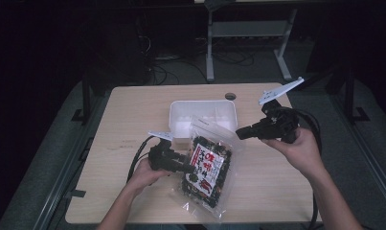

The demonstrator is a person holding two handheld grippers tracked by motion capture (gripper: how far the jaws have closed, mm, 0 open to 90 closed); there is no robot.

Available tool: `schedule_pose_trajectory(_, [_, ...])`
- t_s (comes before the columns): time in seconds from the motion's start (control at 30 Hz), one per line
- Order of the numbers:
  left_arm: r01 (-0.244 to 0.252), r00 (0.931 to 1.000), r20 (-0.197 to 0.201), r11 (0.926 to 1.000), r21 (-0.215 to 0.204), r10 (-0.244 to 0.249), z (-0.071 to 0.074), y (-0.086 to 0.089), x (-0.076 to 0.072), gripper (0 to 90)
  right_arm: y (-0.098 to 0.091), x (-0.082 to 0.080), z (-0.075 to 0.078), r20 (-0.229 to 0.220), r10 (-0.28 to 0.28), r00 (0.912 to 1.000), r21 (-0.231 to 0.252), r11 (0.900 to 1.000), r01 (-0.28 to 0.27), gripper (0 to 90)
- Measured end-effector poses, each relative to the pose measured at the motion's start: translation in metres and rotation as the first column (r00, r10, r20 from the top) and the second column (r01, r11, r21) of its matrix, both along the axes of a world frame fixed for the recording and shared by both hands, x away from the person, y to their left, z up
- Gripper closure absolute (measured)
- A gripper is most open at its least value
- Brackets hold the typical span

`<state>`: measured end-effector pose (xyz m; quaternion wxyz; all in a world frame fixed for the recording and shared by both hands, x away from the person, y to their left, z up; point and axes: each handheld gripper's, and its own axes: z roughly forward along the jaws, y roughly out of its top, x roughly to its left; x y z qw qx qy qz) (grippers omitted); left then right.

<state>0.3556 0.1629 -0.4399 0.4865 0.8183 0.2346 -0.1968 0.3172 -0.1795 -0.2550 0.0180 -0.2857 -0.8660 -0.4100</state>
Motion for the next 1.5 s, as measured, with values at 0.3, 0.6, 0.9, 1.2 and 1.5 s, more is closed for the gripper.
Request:
schedule_pose_trajectory(0.3, [0.028, 0.9992, 0.031, 0.9984, -0.05, -0.026, 0.006, 0.005, -0.005, 61.5, -0.006, 0.003, 0.0, 0.006, -0.026, 0.9996, 0.01, 0.9996, 0.026, 90.0])
schedule_pose_trajectory(0.6, [0.047, 0.9883, 0.146, 0.9987, -0.019, -0.044, 0.019, 0.007, -0.017, 75.2, -0.017, 0.009, -0.007, 0.015, -0.056, 0.9983, 0.028, 0.998, 0.056, 90.0])
schedule_pose_trajectory(0.9, [0.047, 0.9685, 0.245, 0.9989, -0.007, -0.044, 0.025, 0.007, -0.027, 75.7, -0.032, 0.012, -0.014, 0.013, -0.06, 0.9981, 0.081, 0.995, 0.059, 89.3])
schedule_pose_trajectory(1.2, [0.056, 0.9592, 0.279, 0.9982, -0.023, -0.047, 0.024, 0.012, -0.032, 76.0, -0.04, 0.017, -0.042, -0.056, -0.041, 0.9976, 0.104, 0.9934, 0.047, 59.5])
schedule_pose_trajectory(1.5, [0.052, 0.9579, 0.284, 0.9984, -0.02, -0.044, 0.025, 0.013, -0.032, 75.8, -0.03, 0.018, -0.071, -0.116, 0.058, 0.9916, 0.151, 0.9878, -0.04, 45.9])
